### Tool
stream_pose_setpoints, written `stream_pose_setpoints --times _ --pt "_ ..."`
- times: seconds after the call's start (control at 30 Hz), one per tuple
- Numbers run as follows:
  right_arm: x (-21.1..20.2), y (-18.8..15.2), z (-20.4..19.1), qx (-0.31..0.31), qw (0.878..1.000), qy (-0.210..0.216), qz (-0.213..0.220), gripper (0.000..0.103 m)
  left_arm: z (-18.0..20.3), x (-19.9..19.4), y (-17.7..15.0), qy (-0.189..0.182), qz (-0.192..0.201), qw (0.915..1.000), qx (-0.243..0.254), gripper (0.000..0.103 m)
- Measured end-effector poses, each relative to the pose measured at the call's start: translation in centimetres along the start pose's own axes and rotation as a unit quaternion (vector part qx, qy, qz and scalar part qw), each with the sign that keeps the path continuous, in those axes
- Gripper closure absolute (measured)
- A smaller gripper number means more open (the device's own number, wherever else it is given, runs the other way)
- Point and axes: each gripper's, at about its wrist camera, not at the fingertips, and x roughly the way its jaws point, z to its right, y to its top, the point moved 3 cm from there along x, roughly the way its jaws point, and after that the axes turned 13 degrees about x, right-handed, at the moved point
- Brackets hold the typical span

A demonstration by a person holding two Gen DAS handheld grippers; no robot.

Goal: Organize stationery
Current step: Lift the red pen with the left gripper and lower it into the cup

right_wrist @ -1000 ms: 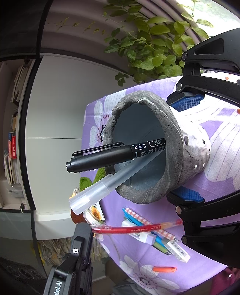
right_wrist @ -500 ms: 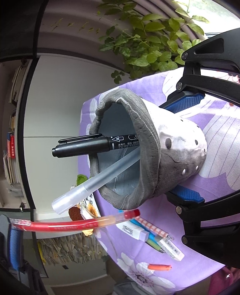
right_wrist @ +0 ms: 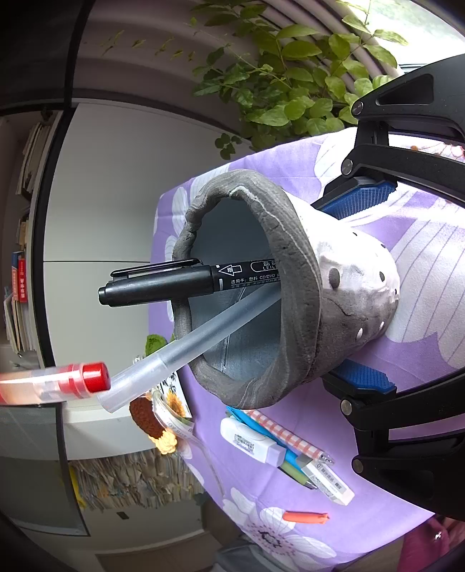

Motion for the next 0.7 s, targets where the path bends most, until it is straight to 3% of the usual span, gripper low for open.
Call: stream_pose_setpoints --times 0.7 --pt "0.0 0.0 -0.1 0.001 1.0 0.0 0.0 0.03 0.9 6.4 -6.4 0.001 -0.112 0.9931 0.034 0.09"
